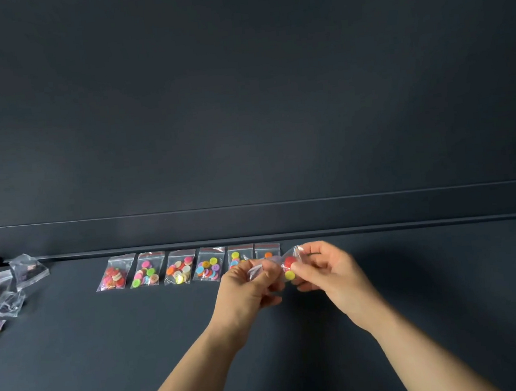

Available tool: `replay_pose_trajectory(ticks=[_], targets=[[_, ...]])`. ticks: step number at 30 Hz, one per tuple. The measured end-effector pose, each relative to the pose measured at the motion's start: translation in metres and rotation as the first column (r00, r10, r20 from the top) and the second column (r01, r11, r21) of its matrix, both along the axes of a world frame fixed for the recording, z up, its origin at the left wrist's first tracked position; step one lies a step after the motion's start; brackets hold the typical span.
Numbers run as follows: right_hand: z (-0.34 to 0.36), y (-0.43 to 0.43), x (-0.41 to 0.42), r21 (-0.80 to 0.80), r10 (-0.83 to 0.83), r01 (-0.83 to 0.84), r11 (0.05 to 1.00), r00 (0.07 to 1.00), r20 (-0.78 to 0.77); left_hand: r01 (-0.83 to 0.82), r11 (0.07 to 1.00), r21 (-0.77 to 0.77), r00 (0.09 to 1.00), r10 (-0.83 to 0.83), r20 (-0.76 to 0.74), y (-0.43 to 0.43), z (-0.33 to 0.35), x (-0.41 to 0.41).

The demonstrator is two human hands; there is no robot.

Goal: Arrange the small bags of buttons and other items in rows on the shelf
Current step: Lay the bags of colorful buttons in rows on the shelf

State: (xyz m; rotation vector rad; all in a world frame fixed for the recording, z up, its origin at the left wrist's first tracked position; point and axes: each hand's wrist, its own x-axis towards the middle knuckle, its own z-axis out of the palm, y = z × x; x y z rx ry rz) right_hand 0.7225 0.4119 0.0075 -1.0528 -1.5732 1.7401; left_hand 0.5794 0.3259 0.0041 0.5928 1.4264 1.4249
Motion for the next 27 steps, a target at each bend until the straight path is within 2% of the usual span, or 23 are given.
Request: replay_pose_trajectory(ticks=[3, 6, 9, 11, 15, 18, 20, 24, 27], targets=[[-0.008, 0.011, 0.001, 0.000, -0.110, 0.110, 0.994, 0.994, 0.026, 0.041, 0.998, -0.048, 0.992, -0.047, -0.117, 0.004, -0.007, 0.002], [-0.015, 0.035, 0.001, 0.069, -0.151, 0.143, 0.987, 0.981, 0.125, -0.003, 0.988, -0.153, 0.911, -0.061, -0.409, 0.007, -0.021, -0.007], [-0.028, 0.057, -0.003, 0.202, -0.079, 0.007, 0.979, 0.935, 0.347, -0.048, 0.984, -0.171, 0.698, -0.089, -0.710, 0.012, -0.034, -0.024], [-0.038, 0.066, -0.008, 0.246, -0.043, -0.076, 0.966, 0.893, 0.449, -0.040, 0.989, -0.142, 0.558, -0.096, -0.824, 0.015, -0.040, -0.031], [-0.050, 0.070, -0.017, 0.386, -0.102, -0.139, 0.912, 0.834, 0.543, -0.017, 0.986, -0.165, 0.445, -0.141, -0.885, 0.021, -0.045, -0.032], [-0.052, 0.064, -0.013, 0.615, -0.230, -0.189, 0.766, 0.812, 0.536, -0.019, 0.985, -0.172, 0.392, -0.151, -0.907, 0.022, -0.046, -0.032], [-0.055, 0.060, -0.006, 0.705, -0.252, -0.220, 0.674, 0.829, 0.500, -0.007, 0.985, -0.174, 0.365, -0.159, -0.917, 0.023, -0.046, -0.031], [-0.067, 0.051, 0.003, 0.702, -0.162, -0.349, 0.621, 0.819, 0.550, -0.006, 0.983, -0.186, 0.324, -0.174, -0.930, 0.024, -0.048, -0.030], [-0.070, 0.049, 0.000, 0.713, -0.187, -0.354, 0.606, 0.807, 0.560, -0.006, 0.982, -0.187, 0.321, -0.175, -0.931, 0.024, -0.050, -0.030]])
